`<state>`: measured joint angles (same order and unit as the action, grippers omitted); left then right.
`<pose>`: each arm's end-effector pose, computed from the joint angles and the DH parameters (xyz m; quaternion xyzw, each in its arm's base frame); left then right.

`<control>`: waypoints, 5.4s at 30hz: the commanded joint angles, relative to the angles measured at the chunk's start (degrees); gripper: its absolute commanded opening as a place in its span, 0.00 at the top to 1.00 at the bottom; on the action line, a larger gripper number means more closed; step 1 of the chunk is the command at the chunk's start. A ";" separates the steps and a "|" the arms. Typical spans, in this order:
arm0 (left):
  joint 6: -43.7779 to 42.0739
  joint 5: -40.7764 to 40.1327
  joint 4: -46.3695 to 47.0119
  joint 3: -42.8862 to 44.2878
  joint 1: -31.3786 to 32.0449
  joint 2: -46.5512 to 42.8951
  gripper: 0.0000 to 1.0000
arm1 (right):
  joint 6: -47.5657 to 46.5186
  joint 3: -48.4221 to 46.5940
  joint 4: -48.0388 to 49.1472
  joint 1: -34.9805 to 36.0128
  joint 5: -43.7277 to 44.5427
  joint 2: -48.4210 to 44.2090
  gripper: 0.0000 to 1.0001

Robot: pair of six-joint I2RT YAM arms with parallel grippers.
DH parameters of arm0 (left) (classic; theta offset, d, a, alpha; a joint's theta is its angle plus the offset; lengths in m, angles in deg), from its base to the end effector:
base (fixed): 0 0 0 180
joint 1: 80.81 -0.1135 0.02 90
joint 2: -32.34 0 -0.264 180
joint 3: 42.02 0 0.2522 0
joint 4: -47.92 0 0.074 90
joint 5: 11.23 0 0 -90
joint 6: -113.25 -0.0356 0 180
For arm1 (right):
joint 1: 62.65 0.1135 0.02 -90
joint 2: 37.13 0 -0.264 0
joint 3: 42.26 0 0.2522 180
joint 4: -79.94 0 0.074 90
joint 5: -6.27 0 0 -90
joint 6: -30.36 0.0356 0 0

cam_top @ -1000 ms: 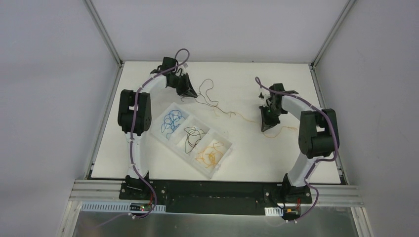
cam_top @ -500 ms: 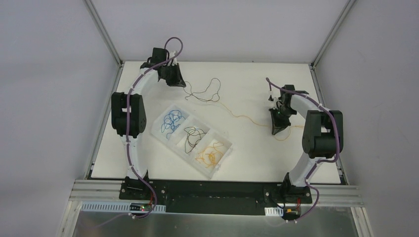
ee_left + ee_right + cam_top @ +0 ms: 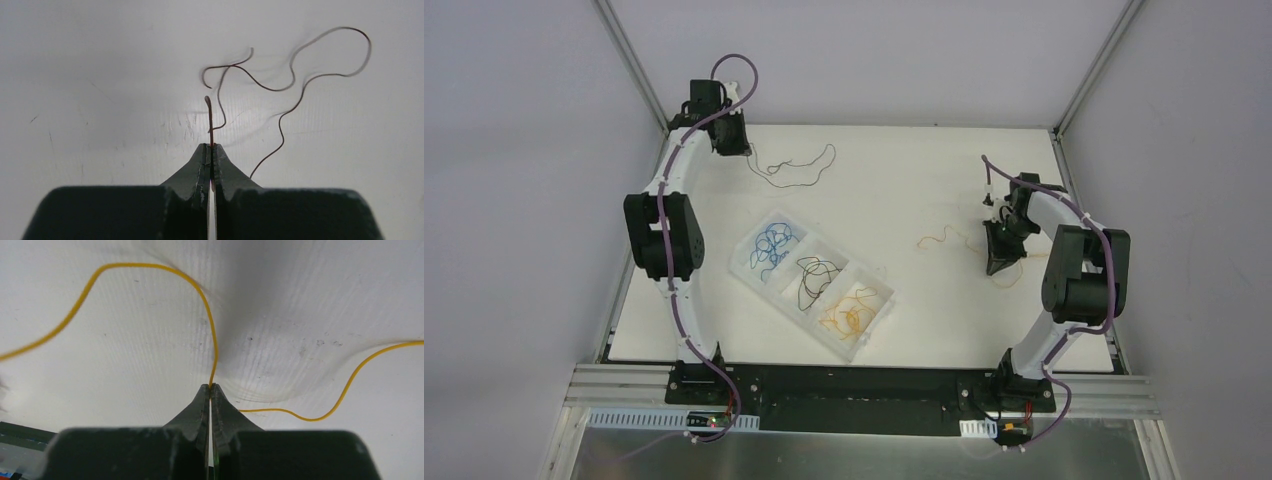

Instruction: Untangle the cables

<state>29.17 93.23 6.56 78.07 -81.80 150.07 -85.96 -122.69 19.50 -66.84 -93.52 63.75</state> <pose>0.4792 -0.0006 0.2893 0.0001 0.8970 -0.1319 0.4218 0.3230 -0.0176 0.1769 -0.1973 0.9734 0.0612 0.0987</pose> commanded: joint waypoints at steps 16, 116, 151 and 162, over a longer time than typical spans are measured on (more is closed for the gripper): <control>-23.25 11.35 -4.91 20.54 4.31 16.71 0.14 | 1.09 -3.35 -5.18 0.41 -5.89 0.89 1.00; 37.21 38.91 6.37 -7.44 23.67 -31.32 1.00 | 7.37 -17.44 35.53 42.29 -9.29 -33.13 0.00; 21.84 37.09 4.27 -14.27 23.85 -43.56 1.00 | 0.80 -9.11 34.41 49.95 -6.21 -33.18 1.00; -3.79 15.42 1.43 -14.81 24.50 -49.45 1.00 | 17.54 -9.21 27.12 49.27 -20.47 -32.14 1.00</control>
<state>39.40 119.68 6.56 60.67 -56.32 103.04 -76.89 -131.13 53.21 -17.00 -107.68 32.26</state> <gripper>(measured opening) 0.011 0.012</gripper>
